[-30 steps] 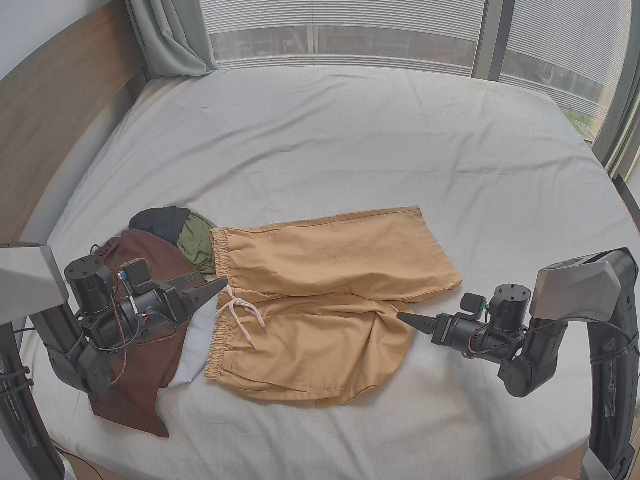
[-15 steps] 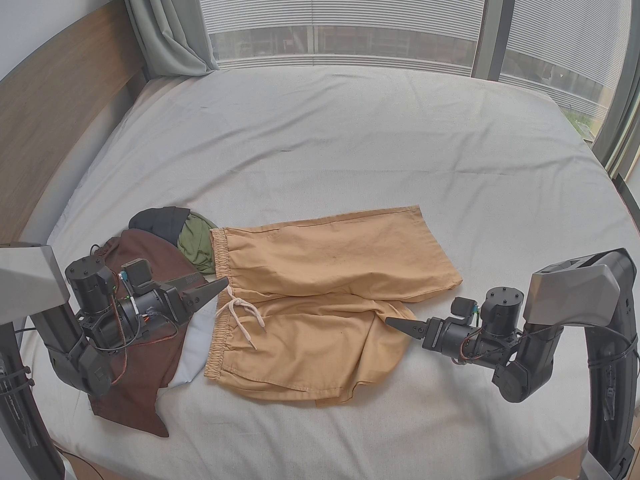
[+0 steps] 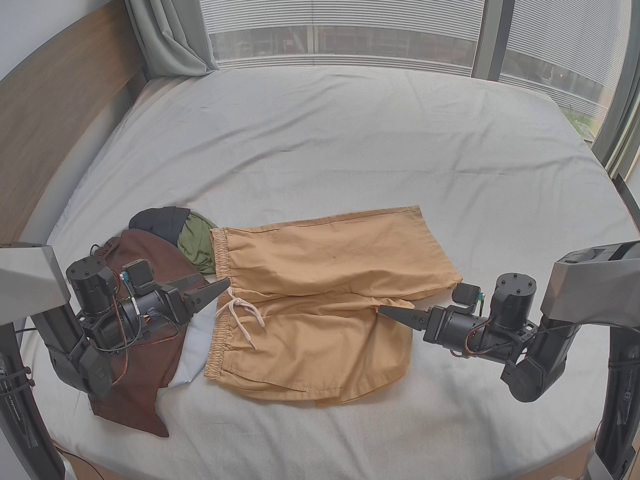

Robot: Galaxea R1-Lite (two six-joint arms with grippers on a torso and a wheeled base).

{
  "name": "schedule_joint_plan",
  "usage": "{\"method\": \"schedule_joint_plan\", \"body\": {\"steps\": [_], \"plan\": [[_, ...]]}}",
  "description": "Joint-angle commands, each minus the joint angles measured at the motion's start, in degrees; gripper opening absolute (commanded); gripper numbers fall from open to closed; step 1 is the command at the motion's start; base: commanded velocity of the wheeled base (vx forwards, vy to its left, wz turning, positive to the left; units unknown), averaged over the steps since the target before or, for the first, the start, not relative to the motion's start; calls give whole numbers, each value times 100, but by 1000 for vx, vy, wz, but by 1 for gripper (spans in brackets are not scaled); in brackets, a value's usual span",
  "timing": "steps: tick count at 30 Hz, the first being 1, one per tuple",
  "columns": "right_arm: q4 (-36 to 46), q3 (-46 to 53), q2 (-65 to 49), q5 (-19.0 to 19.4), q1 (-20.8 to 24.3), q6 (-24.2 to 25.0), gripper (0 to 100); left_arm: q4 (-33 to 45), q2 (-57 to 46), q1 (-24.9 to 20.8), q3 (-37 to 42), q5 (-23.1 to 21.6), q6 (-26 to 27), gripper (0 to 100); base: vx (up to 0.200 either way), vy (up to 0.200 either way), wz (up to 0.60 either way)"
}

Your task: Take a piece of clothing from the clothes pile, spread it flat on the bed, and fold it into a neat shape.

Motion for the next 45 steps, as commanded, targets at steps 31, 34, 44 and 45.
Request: {"method": "schedule_joint_plan", "body": {"steps": [31, 34, 44, 45], "plan": [[85, 801, 212, 12, -458, -1047, 100, -4, 72, -7, -18, -1, 16, 100, 0, 0, 0], [93, 933, 273, 12, -458, -1056, 100, -4, 72, 2, -18, -1, 16, 100, 0, 0, 0], [76, 1161, 730, 21, -124, -1126, 100, -4, 99, 2, -27, -1, 16, 100, 0, 0, 0], [67, 1161, 792, 21, -116, -1117, 100, -4, 99, 2, -27, -1, 16, 100, 0, 0, 0]]}}
